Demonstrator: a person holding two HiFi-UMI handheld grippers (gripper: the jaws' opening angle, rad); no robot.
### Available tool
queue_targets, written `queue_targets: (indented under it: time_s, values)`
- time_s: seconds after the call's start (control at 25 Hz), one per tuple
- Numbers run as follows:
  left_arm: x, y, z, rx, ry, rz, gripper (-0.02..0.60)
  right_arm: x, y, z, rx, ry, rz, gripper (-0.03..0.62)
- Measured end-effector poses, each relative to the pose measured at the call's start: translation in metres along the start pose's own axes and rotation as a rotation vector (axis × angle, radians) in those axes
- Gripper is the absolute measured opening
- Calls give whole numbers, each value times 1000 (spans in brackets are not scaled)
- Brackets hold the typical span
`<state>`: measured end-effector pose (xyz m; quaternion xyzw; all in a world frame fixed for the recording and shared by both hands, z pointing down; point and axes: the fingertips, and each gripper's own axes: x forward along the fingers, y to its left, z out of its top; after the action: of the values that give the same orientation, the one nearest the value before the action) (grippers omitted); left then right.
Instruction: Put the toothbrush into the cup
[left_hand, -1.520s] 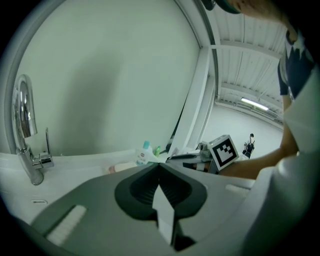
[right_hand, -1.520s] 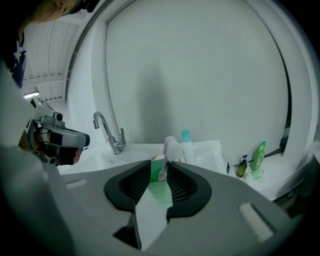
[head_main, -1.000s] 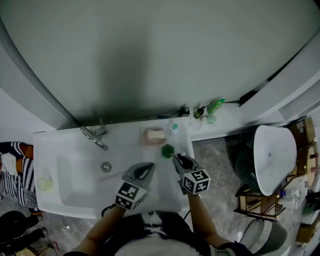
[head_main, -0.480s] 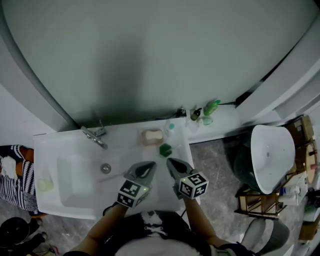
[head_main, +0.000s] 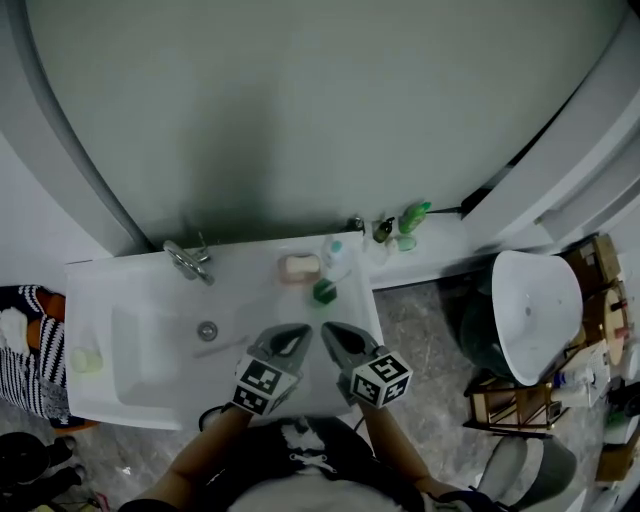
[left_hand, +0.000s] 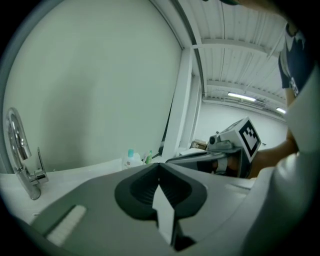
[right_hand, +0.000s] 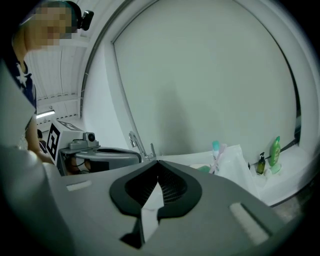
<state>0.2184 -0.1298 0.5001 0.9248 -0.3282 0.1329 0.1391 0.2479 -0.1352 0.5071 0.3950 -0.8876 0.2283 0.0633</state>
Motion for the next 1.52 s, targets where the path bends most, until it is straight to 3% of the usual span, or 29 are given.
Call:
queue_targets:
  time_s: [0.24, 0.56, 0.72, 0.96, 1.2, 1.52]
  values:
    - [-21, 0, -8, -11, 1, 39, 0, -9, 19, -13, 7, 20, 38, 2]
    - [-52, -3, -37, -26, 77, 106, 0, 1, 52, -45, 33, 98, 149, 2]
    - [-66, -1, -63, -75, 122, 134, 0, 12, 71, -64, 39, 146, 220, 2]
    - [-83, 8, -102, -46, 230, 212, 0, 28, 94, -87, 26, 220, 319, 2]
    - [-107, 46, -141, 106, 410, 315, 0, 46, 106, -111, -2, 282, 417, 2]
    - [-113, 77, -191, 70, 530, 267, 2, 62, 125, -123, -72, 334, 515, 2]
